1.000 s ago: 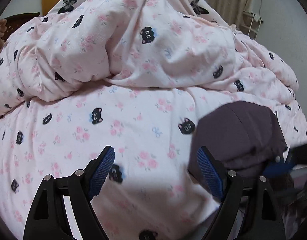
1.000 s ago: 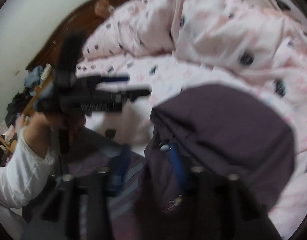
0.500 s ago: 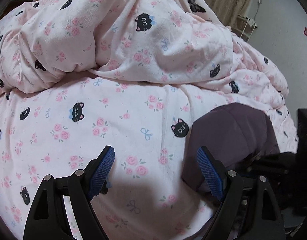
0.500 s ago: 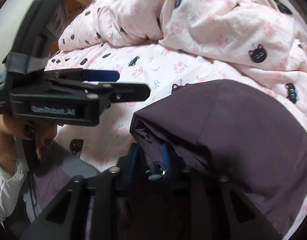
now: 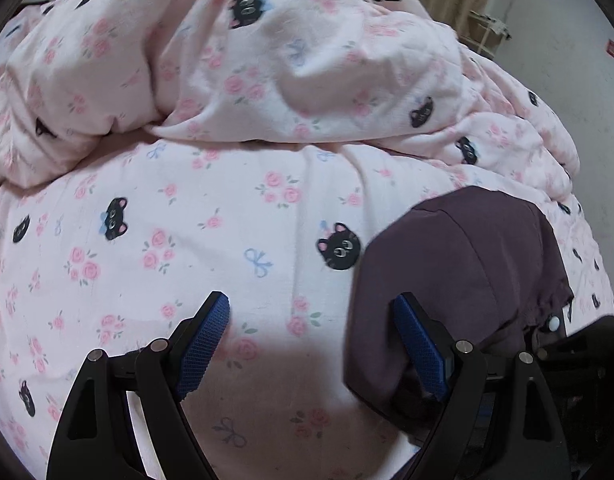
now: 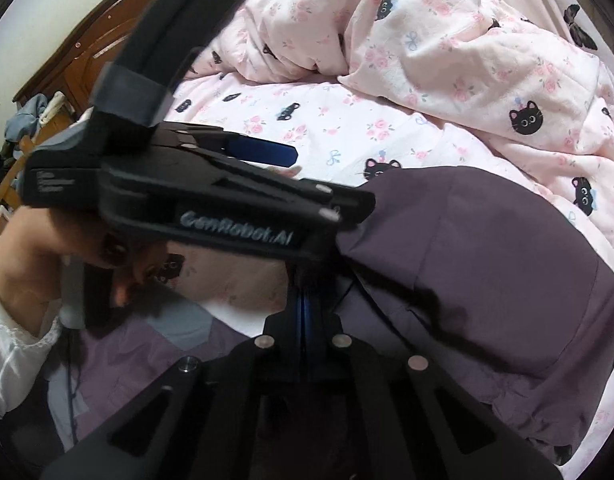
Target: Fold clothes
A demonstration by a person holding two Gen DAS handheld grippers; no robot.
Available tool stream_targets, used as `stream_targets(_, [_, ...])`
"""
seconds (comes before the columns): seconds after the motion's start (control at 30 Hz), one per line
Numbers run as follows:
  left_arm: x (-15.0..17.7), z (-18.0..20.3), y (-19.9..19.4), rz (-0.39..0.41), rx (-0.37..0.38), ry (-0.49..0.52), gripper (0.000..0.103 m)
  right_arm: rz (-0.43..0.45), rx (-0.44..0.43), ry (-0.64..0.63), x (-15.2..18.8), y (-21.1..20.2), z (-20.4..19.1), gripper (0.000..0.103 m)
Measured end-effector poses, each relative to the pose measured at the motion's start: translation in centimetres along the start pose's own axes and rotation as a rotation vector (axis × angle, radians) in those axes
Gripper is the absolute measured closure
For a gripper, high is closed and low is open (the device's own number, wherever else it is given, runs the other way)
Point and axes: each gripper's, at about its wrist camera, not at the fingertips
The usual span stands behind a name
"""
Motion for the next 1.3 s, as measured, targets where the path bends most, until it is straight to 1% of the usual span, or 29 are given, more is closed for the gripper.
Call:
stream_targets(0.07, [0.1,-0.6,0.3,-0.002,-0.009,-0.023,0.021,-0.003,-0.027,-0.010,0.1,-0.1,-0.2,0.102])
stream_targets(0.17, [0.3,-1.2,0.8,-0.016,-0.002,-0.045,0.021,-0.015,-0.047,-0.030,0.7,-0.3,-0.6,0.102])
stream_targets(0.3, [0.7,-0.6,1.5,-0.034,-0.033,-0.006,0.021,-0.066,-0.078,-0.037,1.8,0.1,-0.9,0.103])
stream_targets(0.37, [0.8,-0.6,1.6,-0.036,-0.040,-0.007,0.021,-0.055,-0.066,-0.036,2.1,0.0,-0.8,0.102])
stream_targets(0.43, [0.8,-1.0,1.4,-0.035,-0.041,-0.025,0.021,-0.010,-0.063,-0.020,1.8,-0.7,-0.6,0.101])
stream_targets(0.5, [0.7,-1.5,1.2,-0.027,-0.038,-0.046,0.021,0.036,-0.061,-0.004,1.6,-1.5,-0.4,0.093])
stream_targets(0.57, [0.7,-2.0,1.0,-0.024,-0.026,-0.070,0.021,0.065,-0.053,0.004,1.2,-1.9,-0.3,0.071])
stream_targets(0.63, [0.6,-2.4,0.8,-0.022,-0.011,-0.094,0.021,0.093,-0.045,0.011,0.9,-2.3,-0.3,0.062])
stream_targets(0.73, [0.6,-2.9,0.6,-0.020,0.007,-0.113,0.021,0.109,-0.049,0.013,0.5,-2.7,-0.4,0.062])
stream_targets(0.87, [0.8,-2.9,0.4,-0.018,0.024,-0.116,0.021,0.069,-0.059,0.034,-0.8,-0.4,-0.1,0.062])
stream_targets(0.9, [0.8,-3.0,0.4,-0.019,0.029,-0.116,0.021,0.053,-0.059,0.044,-1.0,0.5,0.3,0.065])
stream_targets(0.93, [0.8,-3.1,0.5,-0.021,0.033,-0.115,0.021,0.038,-0.069,0.057,-1.1,1.2,0.5,0.075])
stream_targets(0.97, [0.8,-3.1,0.6,-0.023,0.034,-0.110,0.021,0.030,-0.076,0.062,-1.0,1.5,0.6,0.097])
stream_targets(1.0, [0.9,-3.0,0.7,-0.027,0.033,-0.103,0.021,0.029,-0.072,0.054,-1.0,1.7,0.4,0.099])
stream_targets(1.07, [1.0,-2.5,1.0,-0.031,0.016,-0.088,0.021,0.040,-0.042,-0.004,-0.9,1.4,-1.0,0.099])
stream_targets(1.17, [1.1,-1.6,1.6,-0.037,-0.015,-0.064,0.021,0.047,0.023,-0.098,-0.1,1.1,-3.3,0.099])
stream_targets(1.2, [1.1,-1.3,1.7,-0.039,-0.025,-0.056,0.021,0.043,0.046,-0.129,0.2,1.2,-4.0,0.099])
stream_targets(1.3, [1.3,-0.6,2.2,-0.043,-0.054,-0.033,0.021,0.012,0.072,-0.199,1.4,2.2,-5.6,0.099])
Point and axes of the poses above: each gripper's, at about its wrist camera, not at the fingertips, and y roughly the way its jaws point, z to its right, x to its underside, and after that the axes turned 12 degrees about -x, right-handed
